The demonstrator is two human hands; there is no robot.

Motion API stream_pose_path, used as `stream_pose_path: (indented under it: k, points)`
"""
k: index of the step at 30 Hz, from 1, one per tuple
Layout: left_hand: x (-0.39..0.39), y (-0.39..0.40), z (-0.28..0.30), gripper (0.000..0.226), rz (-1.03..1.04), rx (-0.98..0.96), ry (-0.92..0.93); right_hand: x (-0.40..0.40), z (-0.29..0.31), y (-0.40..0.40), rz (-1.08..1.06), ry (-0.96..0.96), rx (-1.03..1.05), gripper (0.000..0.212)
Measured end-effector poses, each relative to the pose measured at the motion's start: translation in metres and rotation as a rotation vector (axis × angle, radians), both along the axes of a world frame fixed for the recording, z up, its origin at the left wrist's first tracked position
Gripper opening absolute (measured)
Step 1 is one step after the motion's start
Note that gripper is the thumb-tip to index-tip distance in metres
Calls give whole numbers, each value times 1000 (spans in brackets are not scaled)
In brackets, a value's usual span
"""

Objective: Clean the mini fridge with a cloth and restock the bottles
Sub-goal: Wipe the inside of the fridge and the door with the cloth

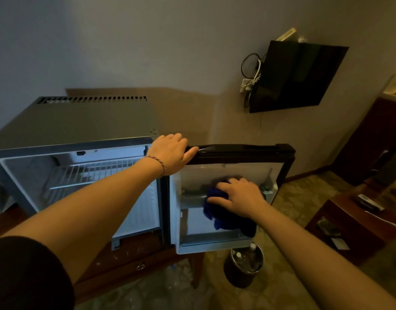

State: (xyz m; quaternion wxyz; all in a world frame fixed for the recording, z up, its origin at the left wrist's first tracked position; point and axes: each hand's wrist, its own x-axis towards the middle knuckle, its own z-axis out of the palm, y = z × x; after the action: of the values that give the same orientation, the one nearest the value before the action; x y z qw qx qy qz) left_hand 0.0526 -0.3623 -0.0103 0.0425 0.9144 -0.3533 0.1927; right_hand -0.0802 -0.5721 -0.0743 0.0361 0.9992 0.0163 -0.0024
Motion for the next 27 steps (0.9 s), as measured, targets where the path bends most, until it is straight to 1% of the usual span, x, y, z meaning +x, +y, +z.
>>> stream_pose_path:
  k: [2,4,7,10,12,16,19,23,27]
  points:
    - [1,0,0,53,-3,1,-7,-10,-1,-34,-31,-27,-10,83]
    - [-1,0,-2,50,3,0,-10,-15,-4,-49,-14,-57,-26,88]
    - [-2,-2,-1,45,12,1,-10,-11,-5,-44,-3,-60,-49,76]
    - [-2,-1,-1,51,37,-3,-17,-7,-1,-38,22,-13,-23,64]
    - [-1,-2,-1,53,47,1,-18,-4,2,-26,40,-1,-7,60]
    - [-4,-6,-1,56,81,4,6,8,-5,22,129,-15,35,59]
    - [-6,-8,0,55,111,21,13,10,-10,42,172,-79,60,60]
    - [-6,-10,1,54,134,21,4,10,-16,21,221,-147,59,58]
    - [-4,-11,-1,54,151,18,-1,16,-6,-13,169,-57,111,59]
